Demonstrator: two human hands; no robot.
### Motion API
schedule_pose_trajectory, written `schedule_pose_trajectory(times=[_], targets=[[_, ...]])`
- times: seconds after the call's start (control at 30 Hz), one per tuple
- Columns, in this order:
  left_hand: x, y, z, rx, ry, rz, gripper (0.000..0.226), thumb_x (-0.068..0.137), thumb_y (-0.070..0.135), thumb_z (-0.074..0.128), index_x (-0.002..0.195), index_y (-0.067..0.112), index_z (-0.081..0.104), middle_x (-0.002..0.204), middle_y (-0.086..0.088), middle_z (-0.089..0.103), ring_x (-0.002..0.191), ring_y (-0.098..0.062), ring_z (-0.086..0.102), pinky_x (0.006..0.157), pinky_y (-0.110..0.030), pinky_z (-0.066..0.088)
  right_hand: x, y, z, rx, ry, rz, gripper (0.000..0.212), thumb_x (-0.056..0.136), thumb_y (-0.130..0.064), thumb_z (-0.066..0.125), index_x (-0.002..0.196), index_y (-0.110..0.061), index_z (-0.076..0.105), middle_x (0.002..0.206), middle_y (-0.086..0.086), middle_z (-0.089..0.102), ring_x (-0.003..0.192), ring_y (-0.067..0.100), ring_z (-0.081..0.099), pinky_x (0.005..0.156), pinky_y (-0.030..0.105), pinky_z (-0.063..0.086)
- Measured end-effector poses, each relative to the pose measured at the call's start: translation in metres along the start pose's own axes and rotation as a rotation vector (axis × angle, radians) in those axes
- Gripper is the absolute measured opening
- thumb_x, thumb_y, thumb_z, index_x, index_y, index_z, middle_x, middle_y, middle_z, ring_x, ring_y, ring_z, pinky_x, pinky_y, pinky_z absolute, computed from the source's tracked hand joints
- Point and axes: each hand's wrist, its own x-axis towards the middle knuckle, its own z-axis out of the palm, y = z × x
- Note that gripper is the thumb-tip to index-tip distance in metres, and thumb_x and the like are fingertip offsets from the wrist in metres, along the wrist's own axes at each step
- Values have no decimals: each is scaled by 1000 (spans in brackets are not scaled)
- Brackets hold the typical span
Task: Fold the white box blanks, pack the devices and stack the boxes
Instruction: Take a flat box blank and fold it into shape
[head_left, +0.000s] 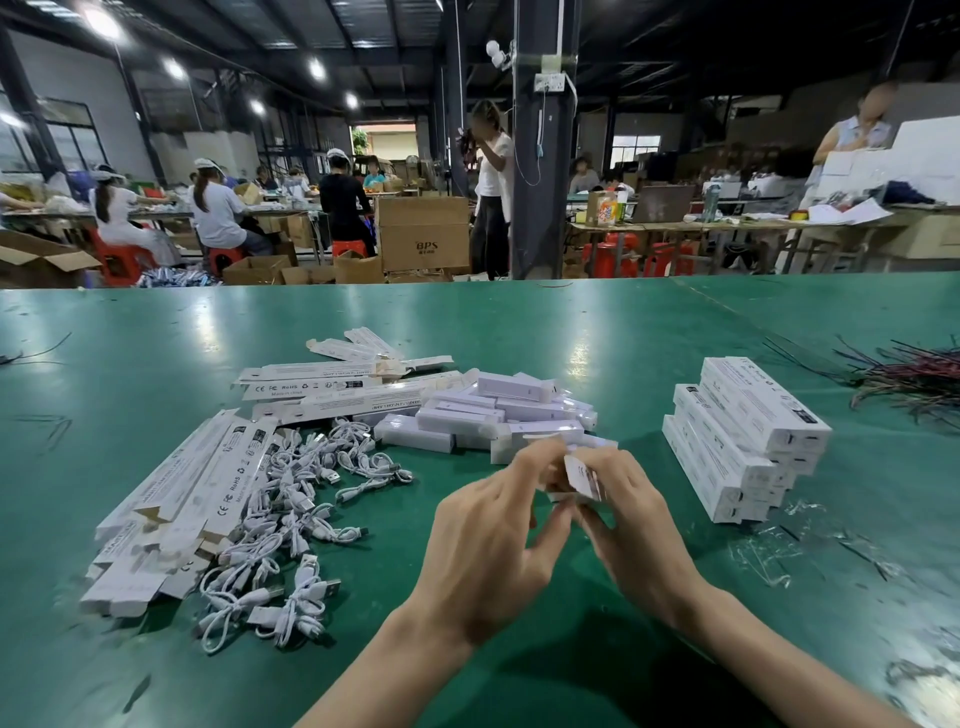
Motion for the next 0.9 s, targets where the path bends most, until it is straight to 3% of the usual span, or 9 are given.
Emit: schedule_pose_trajectory(times=[0.07, 0.17, 0.3, 0.37, 0.5, 0.6, 0.67, 0.83, 0.9], targets=[[-1, 0, 3, 43, -19, 21, 52, 78, 23, 73, 119, 25, 41, 79, 10, 69, 57, -10, 60, 48, -28, 48, 0, 0, 2, -41, -20, -6, 45, 73, 10, 70, 111, -10, 57, 106, 3, 60, 95, 30, 57, 81, 30, 44], [-1, 0, 3, -17, 30, -30, 48, 81, 28, 69, 121, 29, 41, 92, 14, 69, 63, -3, 60, 49, -29, 49, 0, -2, 2, -30, -24, -13, 45, 74, 8, 71, 113, -9, 57, 106, 5, 61, 95, 33, 58, 83, 28, 44], [2, 0, 3, -314, 208, -104, 45, 84, 23, 69, 122, 25, 45, 122, 18, 45, 83, -2, 59, 58, -17, 51, 4, -10, -3, 171, -43, 47, 70, 81, -2, 69, 133, -34, 36, 114, -5, 63, 101, 14, 61, 86, 22, 48], [4, -1, 3, -416, 258, -166, 44, 83, 19, 73, 119, 24, 48, 120, 16, 47, 90, -6, 61, 66, -14, 50, 5, -16, -7, 280, -89, 34, 83, 81, -4, 68, 140, -46, 27, 122, -14, 61, 106, 4, 61, 89, 16, 47], [7, -5, 3, -528, 217, -271, 33, 84, 17, 72, 113, 24, 59, 108, 7, 60, 96, -14, 63, 74, -19, 51, 6, -25, -12, 492, -194, 91, 95, 81, 6, 68, 139, -57, 27, 138, -14, 51, 125, 10, 52, 96, 18, 45], [6, -8, 6, -611, 162, -291, 25, 87, 19, 69, 111, 20, 66, 112, 4, 60, 101, -16, 63, 78, -23, 53, 9, -28, -15, 466, -182, 106, 82, 82, 1, 67, 134, -53, 35, 126, -8, 58, 103, 11, 60, 85, 22, 49], [5, -6, 7, -736, 128, -351, 18, 86, 25, 69, 104, 28, 69, 110, 5, 63, 103, -16, 64, 80, -25, 53, 10, -29, -17, 470, -167, 100, 69, 84, -1, 63, 130, -46, 38, 116, -4, 62, 88, 14, 59, 77, 23, 48], [7, -5, 5, -897, 96, -450, 16, 81, 15, 71, 85, 31, 70, 102, 8, 69, 96, -10, 67, 80, -20, 52, 11, -34, -21, 512, -224, 131, 53, 89, -5, 55, 123, -42, 41, 98, 4, 61, 75, 28, 51, 65, 35, 45], [8, -5, 4, -930, 100, -458, 11, 81, 13, 70, 80, 23, 68, 100, 4, 70, 92, -10, 67, 79, -20, 52, 12, -33, -23, 512, -240, 125, 47, 90, -7, 54, 120, -41, 41, 87, -5, 58, 68, 19, 45, 60, 28, 40]])
